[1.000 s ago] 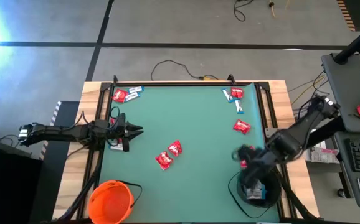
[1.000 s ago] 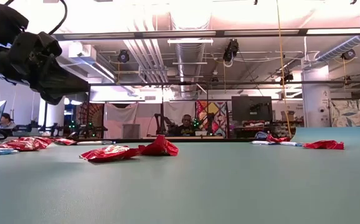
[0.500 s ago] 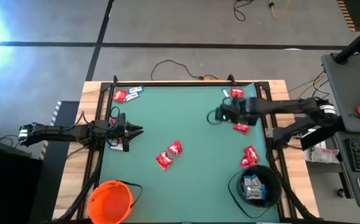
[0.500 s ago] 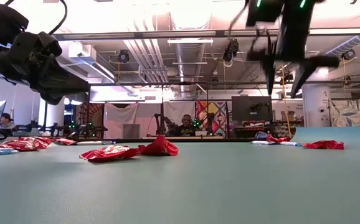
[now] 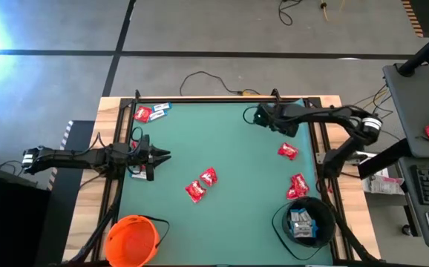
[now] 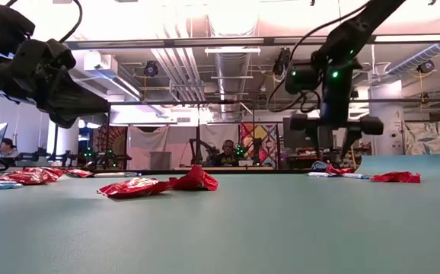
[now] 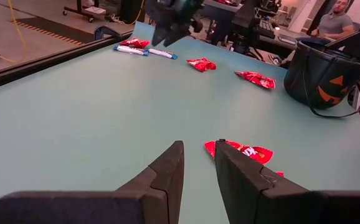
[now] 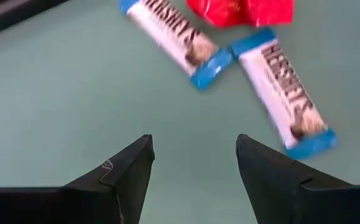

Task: Sort candy by brand, put in halloween buckets
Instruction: Put the white chocolate into the black bucket

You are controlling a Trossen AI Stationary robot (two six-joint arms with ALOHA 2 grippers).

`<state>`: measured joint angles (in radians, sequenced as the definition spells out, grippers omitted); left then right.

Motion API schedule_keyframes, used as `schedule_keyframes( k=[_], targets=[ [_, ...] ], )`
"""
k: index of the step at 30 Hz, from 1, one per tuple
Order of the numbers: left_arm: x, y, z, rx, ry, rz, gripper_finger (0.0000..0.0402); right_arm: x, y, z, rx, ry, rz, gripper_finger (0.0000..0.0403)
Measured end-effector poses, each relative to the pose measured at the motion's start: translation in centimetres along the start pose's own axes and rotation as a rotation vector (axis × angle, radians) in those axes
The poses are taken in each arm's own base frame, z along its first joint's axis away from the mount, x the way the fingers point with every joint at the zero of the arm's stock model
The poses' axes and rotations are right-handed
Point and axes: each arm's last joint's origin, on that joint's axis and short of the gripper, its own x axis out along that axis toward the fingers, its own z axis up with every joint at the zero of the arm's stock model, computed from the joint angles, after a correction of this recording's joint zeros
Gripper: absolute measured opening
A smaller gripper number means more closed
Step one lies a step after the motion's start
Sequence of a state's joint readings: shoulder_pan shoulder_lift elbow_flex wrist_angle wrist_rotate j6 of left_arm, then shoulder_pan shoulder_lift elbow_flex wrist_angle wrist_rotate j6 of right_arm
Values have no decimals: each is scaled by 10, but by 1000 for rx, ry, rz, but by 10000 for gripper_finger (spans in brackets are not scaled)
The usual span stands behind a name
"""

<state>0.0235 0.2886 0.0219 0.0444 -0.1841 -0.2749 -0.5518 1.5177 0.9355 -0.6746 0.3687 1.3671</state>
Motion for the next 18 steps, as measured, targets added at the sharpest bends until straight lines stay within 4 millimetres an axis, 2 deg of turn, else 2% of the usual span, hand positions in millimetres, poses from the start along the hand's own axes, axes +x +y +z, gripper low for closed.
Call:
schedule_keyframes(
  k=[8, 14, 18],
  targets=[
    [0, 0, 0, 0, 0, 0, 76, 23, 6, 25, 40, -83, -86, 221],
    [0, 0, 0, 0, 0, 0, 76, 40, 3, 27, 145, -136, -160, 221],
    [0, 0, 0, 0, 0, -1, 76, 48, 5, 27, 146, -177, -172, 221]
  ],
)
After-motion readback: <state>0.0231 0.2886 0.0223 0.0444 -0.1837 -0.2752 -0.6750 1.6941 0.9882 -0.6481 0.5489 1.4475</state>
